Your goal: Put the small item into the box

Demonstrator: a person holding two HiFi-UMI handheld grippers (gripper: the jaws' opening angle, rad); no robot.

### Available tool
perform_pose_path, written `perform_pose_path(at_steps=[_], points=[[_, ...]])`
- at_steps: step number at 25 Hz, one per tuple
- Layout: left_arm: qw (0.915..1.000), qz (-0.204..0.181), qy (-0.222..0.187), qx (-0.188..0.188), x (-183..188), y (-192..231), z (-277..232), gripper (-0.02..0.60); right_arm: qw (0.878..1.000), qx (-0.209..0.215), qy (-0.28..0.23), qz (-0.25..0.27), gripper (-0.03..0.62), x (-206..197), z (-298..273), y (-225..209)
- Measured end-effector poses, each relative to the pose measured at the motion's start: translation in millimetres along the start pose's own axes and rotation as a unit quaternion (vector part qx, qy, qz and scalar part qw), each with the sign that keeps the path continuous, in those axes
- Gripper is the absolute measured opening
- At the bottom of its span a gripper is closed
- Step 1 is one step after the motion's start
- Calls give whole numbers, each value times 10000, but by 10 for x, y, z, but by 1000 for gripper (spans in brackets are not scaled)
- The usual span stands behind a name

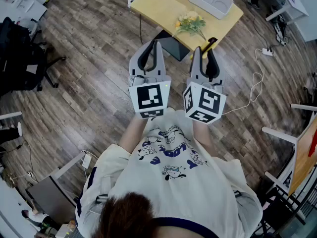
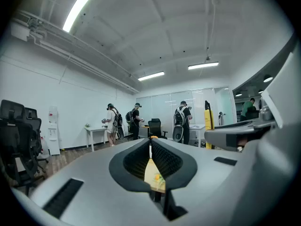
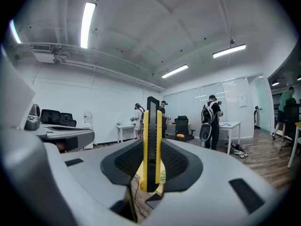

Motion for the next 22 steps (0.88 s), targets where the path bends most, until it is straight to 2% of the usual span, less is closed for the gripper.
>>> perform_pose_path(at_steps=[12,22], points=[[10000,29,47,-7,-17,13,-15,25,10000,19,70,-5,130,-33,-30,12],[10000,17,34,-77,-2,184,-202,25,10000,-41,34,-64,130,-10,-230,83]])
Point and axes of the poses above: the fingertips, and each gripper's own axes: z backward along the fingers, y to its left, x out of its top, the point moved 10 cm from there along z, backward along the fingers, and after that the axes turned 12 degrees about y, right-handed, at the moved point
